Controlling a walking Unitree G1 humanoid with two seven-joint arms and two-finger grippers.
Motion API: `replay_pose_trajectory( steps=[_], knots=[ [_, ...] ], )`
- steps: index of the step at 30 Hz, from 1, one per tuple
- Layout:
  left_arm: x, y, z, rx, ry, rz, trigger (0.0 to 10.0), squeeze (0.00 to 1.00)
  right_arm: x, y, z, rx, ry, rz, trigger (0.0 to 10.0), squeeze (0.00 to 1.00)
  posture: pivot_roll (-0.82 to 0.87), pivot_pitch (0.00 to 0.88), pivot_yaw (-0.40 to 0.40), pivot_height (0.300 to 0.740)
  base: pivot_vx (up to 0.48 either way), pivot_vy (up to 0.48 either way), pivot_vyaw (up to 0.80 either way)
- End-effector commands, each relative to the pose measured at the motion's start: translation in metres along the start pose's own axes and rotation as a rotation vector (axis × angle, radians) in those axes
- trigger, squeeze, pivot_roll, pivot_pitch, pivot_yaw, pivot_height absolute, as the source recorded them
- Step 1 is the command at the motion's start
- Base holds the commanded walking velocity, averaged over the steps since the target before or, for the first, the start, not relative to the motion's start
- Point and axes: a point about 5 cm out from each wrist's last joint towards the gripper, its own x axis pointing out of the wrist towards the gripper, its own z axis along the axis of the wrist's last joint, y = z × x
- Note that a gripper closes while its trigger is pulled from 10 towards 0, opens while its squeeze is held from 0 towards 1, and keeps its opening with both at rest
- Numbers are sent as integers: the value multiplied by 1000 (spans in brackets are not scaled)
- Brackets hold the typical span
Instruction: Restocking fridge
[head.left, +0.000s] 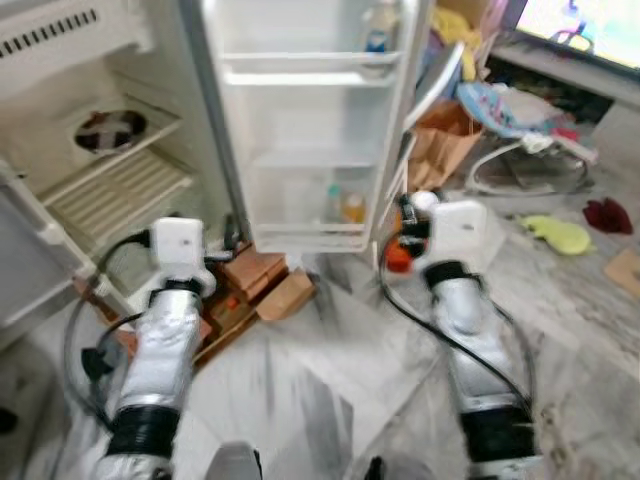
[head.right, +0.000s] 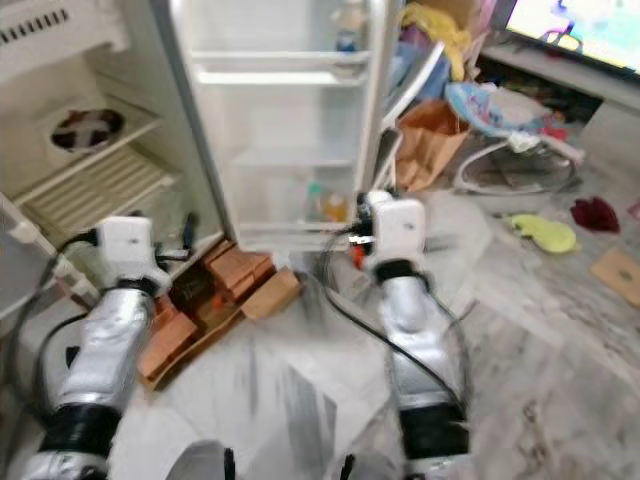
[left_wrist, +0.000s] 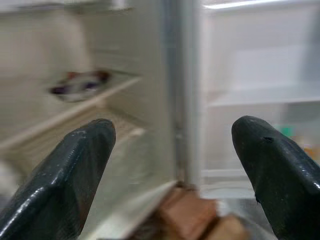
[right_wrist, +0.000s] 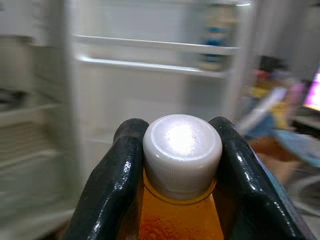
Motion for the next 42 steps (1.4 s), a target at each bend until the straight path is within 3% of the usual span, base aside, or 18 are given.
replay_pose_trajectory(
  steps=[1,6,15,19,25,35,42],
  knots=[
    [1,-12,3,-14,-11,-46,10000,0,-1,-15,2,-17,-11,-43,10000,0,-12,59,-15,740,0,480,0],
    [-1,-14,6,-16,-58,-110,10000,0,0,-19,-4,-50,26,-72,10000,0,-11,60,-16,740,0,468,0],
    [-2,-18,5,-66,-23,-152,10000,0,1,-12,-9,-40,57,-16,10000,0,-11,68,-15,740,0,0,0],
    [-2,-18,6,-71,-25,-166,10000,0,-1,-13,-16,26,119,-41,10000,0,-9,71,-19,740,0,0,0],
    [-4,-19,6,-81,-31,-200,10000,0,0,-14,-14,-14,112,-51,10000,0,-11,72,-19,740,0,0,0],
    [-7,-21,6,-95,-35,-211,10000,0,-3,-14,-12,7,98,-21,10000,0,-16,73,-22,740,441,0,0],
    [-24,-7,-5,-73,-2,-211,10000,0,-20,-21,-16,-28,93,-37,10000,0,-18,77,-23,740,480,0,0]
  ],
)
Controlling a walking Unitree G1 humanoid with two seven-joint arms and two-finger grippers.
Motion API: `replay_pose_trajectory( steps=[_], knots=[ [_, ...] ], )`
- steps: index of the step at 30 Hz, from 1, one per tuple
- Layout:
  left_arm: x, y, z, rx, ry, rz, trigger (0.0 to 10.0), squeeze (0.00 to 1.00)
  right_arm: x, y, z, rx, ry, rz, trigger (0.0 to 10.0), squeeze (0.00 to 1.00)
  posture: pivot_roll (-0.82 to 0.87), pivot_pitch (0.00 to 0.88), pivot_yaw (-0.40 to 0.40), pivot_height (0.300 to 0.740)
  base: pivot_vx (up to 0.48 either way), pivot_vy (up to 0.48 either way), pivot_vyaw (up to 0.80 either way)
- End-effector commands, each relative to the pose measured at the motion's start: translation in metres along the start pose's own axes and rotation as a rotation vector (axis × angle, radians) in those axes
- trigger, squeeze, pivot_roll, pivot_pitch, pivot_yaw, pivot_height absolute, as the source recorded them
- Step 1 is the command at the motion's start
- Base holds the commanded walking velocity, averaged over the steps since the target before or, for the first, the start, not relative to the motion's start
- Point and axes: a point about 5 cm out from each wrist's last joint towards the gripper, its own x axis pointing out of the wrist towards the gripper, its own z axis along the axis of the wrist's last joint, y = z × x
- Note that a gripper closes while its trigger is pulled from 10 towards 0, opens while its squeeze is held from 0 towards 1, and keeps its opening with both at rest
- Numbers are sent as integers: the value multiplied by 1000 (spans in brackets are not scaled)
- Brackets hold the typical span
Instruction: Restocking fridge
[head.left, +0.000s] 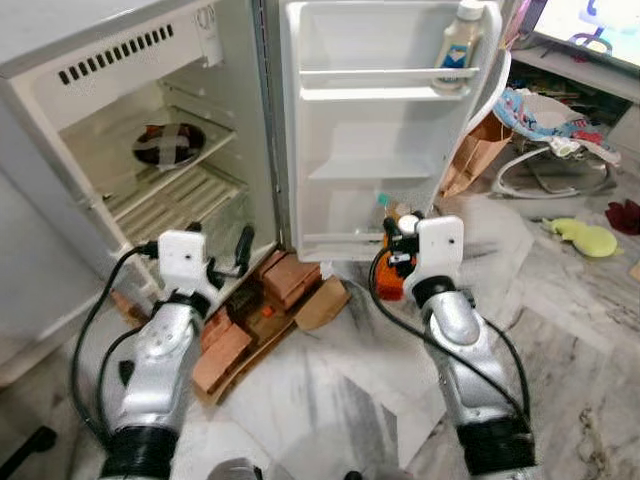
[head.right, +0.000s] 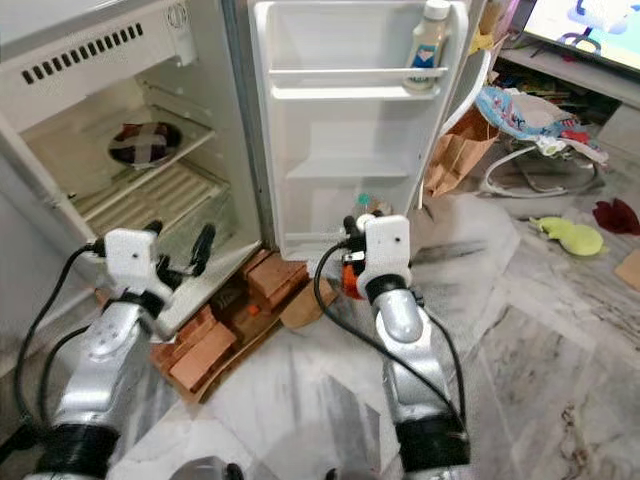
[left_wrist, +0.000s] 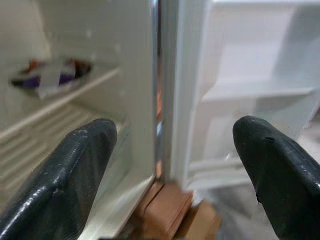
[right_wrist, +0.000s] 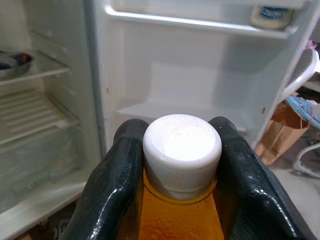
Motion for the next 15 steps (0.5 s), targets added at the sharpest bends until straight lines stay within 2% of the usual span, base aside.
replay_pose_trajectory(
  steps=[1,8,15],
  knots=[
    [1,-5,8,-2,-31,-25,10000,0,-5,-14,7,-34,-43,-37,10000,0,-18,77,-23,740,480,0,0],
    [-11,2,6,11,-19,13,10000,0,-22,-23,-2,-38,-19,-28,10000,0,-16,76,-24,740,480,0,0],
    [-17,6,2,6,1,36,10000,0,-23,-20,-5,-37,-11,1,10000,0,-11,74,-30,740,460,0,0]
  ],
)
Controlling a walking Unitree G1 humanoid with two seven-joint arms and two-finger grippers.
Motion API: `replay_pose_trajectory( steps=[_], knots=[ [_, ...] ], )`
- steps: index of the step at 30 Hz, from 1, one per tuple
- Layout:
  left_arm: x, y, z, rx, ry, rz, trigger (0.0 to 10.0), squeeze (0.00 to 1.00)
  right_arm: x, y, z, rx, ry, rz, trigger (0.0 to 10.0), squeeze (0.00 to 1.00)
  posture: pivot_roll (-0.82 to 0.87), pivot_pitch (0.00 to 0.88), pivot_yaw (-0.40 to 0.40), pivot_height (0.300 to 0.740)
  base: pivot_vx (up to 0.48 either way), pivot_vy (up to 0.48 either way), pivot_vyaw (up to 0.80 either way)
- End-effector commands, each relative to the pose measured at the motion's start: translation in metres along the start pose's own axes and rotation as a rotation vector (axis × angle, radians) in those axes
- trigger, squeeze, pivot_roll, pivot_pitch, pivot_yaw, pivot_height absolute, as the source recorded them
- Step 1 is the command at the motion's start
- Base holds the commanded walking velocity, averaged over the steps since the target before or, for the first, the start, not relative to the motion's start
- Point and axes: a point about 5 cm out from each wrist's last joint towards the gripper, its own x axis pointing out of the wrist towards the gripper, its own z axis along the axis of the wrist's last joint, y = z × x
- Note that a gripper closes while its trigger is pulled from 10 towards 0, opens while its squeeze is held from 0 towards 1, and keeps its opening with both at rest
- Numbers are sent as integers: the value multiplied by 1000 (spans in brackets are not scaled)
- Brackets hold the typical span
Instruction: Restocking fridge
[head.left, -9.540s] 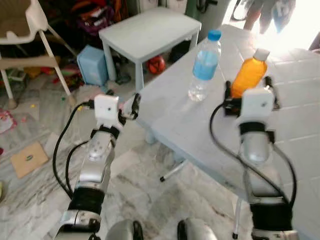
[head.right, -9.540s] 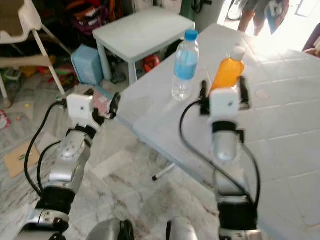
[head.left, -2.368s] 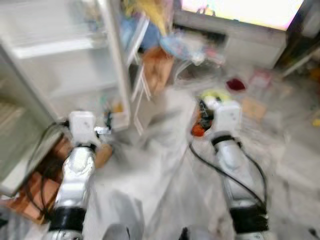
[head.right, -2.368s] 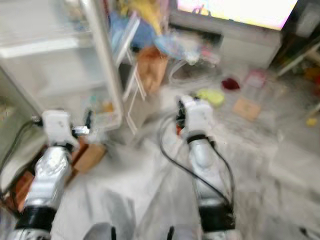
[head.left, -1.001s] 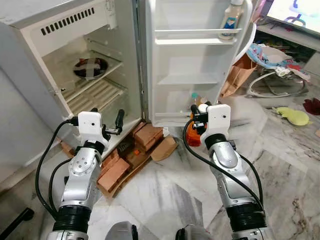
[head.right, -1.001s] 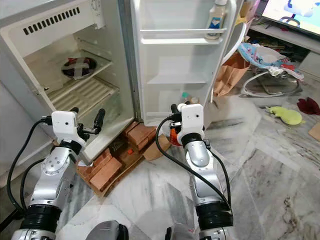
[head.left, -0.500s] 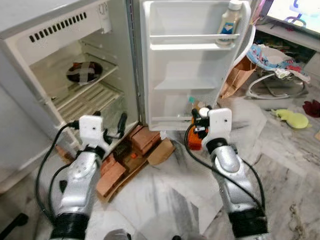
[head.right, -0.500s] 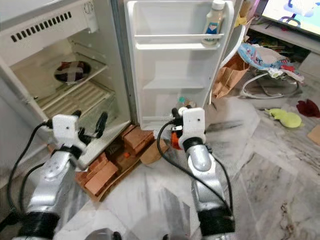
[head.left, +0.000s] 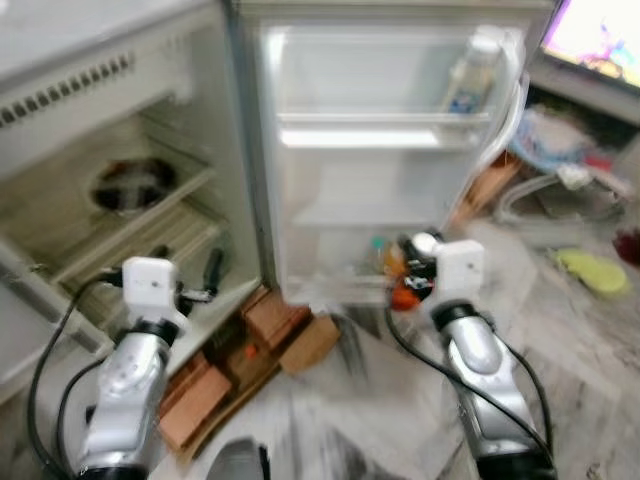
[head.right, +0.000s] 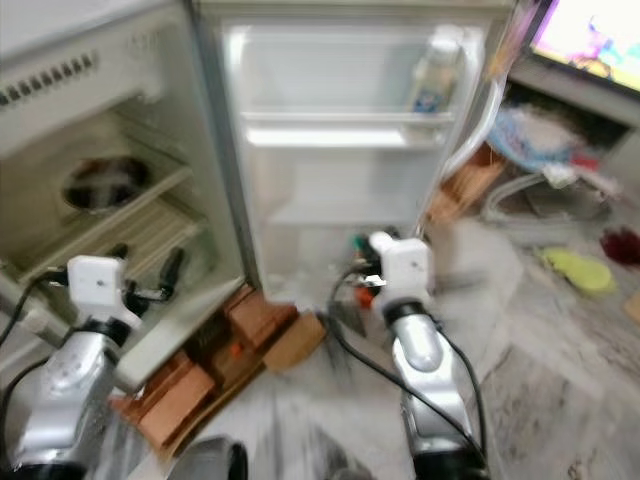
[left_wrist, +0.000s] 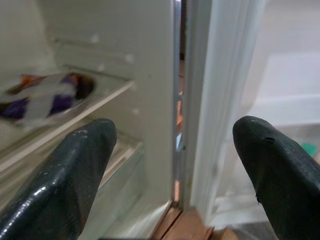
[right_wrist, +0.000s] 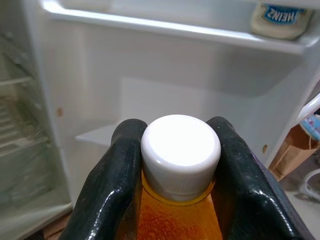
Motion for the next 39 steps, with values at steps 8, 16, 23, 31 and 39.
replay_pose_trajectory(
  steps=[8,16,23,31,39],
  knots=[
    [-1,-6,3,-16,-9,-2,10000,0,1,-8,4,-21,-19,1,10000,0,-5,71,-34,740,83,158,0],
    [-1,-6,4,-18,-8,7,10000,0,6,-7,12,-41,-54,13,10000,0,-4,73,-32,740,0,0,0],
    [2,-6,6,-19,-9,8,10000,0,5,-3,11,-25,-56,20,10000,0,-4,77,-30,740,0,0,584],
    [5,-7,8,-24,-14,4,10000,0,8,-8,11,6,-50,-29,10000,0,-7,79,-28,740,0,0,313],
    [8,-8,9,-29,-16,-1,10000,0,8,-9,10,26,-44,-44,10000,0,-11,83,-25,740,0,0,0]
  ],
)
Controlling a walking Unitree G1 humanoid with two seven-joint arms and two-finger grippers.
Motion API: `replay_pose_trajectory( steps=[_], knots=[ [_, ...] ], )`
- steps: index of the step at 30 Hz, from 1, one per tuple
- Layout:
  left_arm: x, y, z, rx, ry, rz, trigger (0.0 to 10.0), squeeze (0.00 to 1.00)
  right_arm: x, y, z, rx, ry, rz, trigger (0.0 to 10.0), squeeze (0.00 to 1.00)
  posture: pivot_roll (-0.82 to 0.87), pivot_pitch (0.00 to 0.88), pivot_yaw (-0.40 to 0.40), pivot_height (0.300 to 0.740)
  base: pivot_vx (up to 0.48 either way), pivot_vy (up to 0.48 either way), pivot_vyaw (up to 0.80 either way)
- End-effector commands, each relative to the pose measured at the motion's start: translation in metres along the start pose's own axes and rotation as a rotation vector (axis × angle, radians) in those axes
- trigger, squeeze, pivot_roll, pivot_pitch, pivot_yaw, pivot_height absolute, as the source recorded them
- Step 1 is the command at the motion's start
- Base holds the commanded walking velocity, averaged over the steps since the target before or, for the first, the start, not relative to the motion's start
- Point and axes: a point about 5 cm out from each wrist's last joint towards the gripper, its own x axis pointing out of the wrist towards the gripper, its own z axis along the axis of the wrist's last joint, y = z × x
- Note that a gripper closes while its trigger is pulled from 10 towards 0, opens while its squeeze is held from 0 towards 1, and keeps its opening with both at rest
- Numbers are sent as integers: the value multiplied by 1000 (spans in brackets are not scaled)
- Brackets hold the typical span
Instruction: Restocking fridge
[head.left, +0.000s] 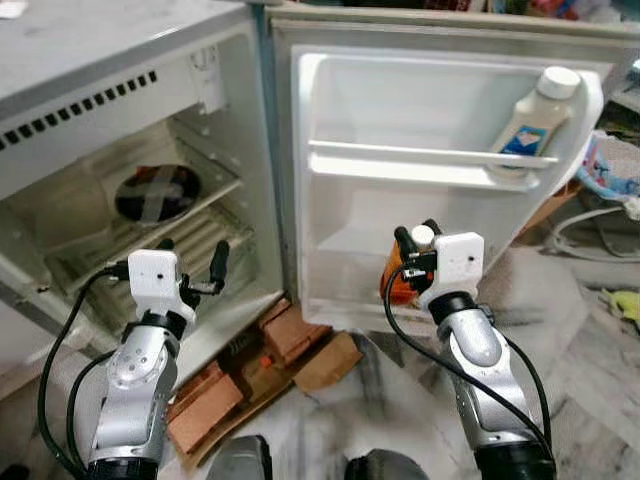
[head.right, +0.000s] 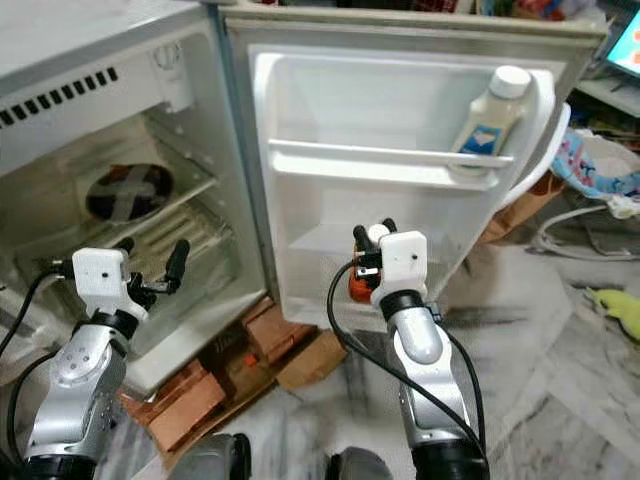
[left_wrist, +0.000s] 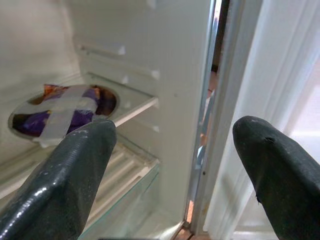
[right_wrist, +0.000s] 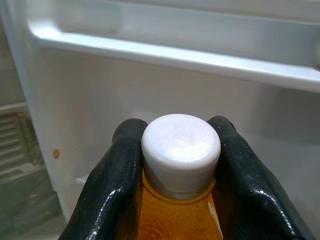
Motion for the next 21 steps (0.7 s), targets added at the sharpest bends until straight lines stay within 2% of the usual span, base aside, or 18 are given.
replay_pose_trajectory(
  steps=[1,7,21],
  knots=[
    [1,1,-3,-1,19,2,10000,0,2,1,3,10,-11,-2,10000,0,-13,83,-24,740,0,0,0],
    [3,-4,-2,-6,18,-9,10000,0,0,2,2,16,-2,3,10000,0,-19,85,-24,740,0,0,0],
    [5,-2,-1,-3,14,6,10000,0,3,2,5,13,-16,13,10000,0,-20,90,-25,641,0,0,0]
  ],
)
